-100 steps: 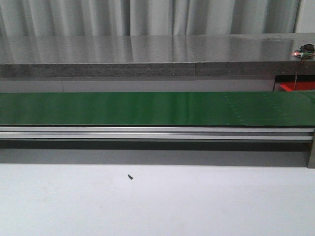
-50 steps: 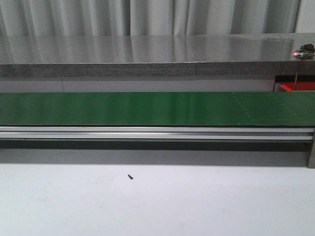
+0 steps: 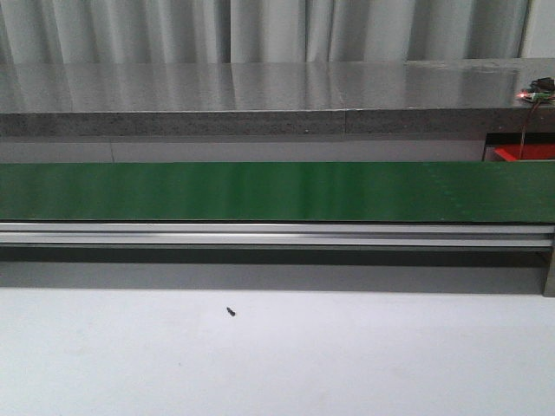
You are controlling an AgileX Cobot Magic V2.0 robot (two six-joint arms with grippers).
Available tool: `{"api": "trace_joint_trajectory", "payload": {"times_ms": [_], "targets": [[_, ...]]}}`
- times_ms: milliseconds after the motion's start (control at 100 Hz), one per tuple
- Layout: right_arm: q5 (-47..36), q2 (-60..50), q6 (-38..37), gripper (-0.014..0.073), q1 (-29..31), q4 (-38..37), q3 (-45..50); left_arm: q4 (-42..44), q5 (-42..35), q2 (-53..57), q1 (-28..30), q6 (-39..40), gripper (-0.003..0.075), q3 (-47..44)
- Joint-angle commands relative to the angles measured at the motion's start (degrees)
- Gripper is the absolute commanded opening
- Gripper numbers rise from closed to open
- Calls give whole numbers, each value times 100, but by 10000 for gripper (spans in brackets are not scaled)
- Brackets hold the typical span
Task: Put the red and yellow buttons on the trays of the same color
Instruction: 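Lift the red button and carry it over the belt end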
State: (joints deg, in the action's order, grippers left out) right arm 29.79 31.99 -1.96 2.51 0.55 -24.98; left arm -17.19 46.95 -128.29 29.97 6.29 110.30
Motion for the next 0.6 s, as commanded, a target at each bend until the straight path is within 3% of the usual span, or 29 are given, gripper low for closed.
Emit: {"api": "trace_joint_trajectory", "payload": {"times_ms": [0,350,590], "targets": [[-367,-17,-11,-67,9,6,-144,-39,-27,667,-2,-21,251,271],[-367,-17,-11,-67,9,6,-144,-5,264,1647,-2,-443,250,271],[-367,-17,-11,-67,9,6,-144,-15,340,2263,-182,-681,250,-270]]}}
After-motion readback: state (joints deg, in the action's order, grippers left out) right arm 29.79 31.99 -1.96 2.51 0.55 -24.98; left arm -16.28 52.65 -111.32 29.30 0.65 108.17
